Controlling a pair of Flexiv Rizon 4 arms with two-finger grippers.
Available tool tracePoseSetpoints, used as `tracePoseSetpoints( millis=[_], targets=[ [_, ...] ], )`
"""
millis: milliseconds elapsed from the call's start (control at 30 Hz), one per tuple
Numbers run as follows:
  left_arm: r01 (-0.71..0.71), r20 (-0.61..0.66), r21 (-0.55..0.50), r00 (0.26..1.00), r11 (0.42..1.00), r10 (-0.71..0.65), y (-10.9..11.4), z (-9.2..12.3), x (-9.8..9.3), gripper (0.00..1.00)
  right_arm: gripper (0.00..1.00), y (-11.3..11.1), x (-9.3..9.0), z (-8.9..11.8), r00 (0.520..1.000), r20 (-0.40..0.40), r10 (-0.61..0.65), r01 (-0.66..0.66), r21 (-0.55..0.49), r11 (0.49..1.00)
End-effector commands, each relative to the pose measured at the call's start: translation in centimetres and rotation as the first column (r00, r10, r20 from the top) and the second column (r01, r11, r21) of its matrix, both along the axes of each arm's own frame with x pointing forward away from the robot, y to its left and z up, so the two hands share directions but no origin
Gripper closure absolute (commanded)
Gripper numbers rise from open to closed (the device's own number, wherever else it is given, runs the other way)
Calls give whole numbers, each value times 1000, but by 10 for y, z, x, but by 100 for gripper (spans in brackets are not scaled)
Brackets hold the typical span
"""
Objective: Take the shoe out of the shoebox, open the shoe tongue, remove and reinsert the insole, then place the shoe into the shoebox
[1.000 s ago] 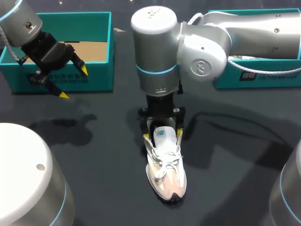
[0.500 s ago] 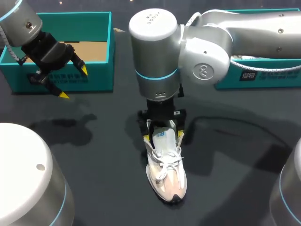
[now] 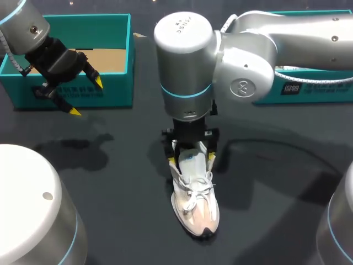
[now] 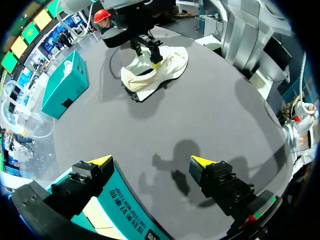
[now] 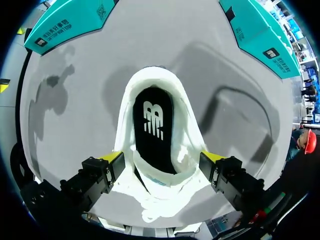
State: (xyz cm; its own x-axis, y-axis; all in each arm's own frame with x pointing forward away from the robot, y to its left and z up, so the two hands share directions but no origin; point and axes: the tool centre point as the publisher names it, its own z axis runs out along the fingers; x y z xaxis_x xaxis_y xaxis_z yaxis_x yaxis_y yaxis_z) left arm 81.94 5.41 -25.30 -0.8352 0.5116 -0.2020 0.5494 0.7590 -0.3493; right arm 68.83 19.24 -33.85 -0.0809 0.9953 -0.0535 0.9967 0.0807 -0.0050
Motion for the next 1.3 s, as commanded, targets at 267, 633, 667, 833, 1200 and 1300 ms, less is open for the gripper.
tracePoseSetpoints(
  millis=[267, 633, 667, 833, 1200, 1300],
  targets=[
    [1, 1, 2, 1000, 1000, -1, 1, 0, -1, 0, 9, -6, -10, 6, 998, 62, -10, 8, 27, 1000],
    [1, 1, 2, 1000, 1000, -1, 1, 0, -1, 0, 20, -8, -10, 10, 996, 93, -8, 4, 39, 999],
    [1, 1, 2, 1000, 1000, -1, 1, 0, -1, 0, 21, -8, -11, 10, 996, 93, -8, 4, 39, 999],
    [1, 1, 2, 1000, 1000, -1, 1, 0, -1, 0, 23, -11, -15, 13, 995, 96, -6, 1, 45, 999],
    [1, 1, 2, 1000, 1000, -1, 1, 0, -1, 0, 27, -14, -22, 15, 996, 83, 21, -27, 63, 998],
    [1, 1, 2, 1000, 1000, -1, 1, 0, -1, 0, 30, -17, -26, 15, 997, 79, 23, -29, 69, 997]
  ],
)
